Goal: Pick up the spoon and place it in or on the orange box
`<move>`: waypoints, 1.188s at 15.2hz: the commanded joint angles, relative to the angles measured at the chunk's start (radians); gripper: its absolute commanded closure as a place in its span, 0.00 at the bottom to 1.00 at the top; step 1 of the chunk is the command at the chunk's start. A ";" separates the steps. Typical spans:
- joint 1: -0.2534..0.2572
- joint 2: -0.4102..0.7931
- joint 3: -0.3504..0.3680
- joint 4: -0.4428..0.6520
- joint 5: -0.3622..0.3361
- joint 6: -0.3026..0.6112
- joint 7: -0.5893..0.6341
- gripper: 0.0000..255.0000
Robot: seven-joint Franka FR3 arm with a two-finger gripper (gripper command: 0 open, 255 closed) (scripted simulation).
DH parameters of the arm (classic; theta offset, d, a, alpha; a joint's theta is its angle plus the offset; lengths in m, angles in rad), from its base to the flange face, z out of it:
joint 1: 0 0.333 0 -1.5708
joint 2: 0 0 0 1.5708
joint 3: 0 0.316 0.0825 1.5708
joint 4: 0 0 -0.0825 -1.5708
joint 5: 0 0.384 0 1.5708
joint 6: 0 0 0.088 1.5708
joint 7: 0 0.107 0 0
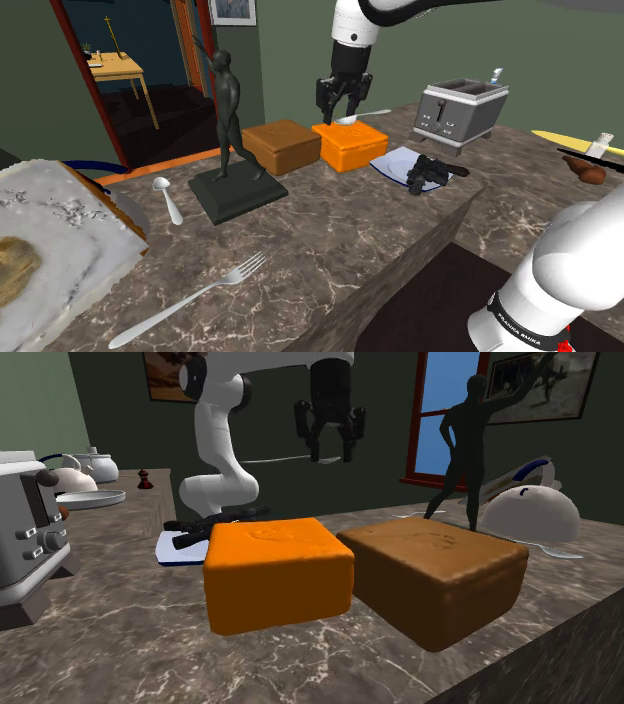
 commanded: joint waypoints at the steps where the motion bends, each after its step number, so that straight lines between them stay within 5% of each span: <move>1: -0.017 0.058 -0.016 0.051 -0.017 0.006 -0.027 1.00; 10: -0.080 0.327 -0.078 0.347 -0.074 -0.022 -0.144 1.00; 18: -0.082 0.312 -0.080 0.221 -0.072 0.089 -0.140 1.00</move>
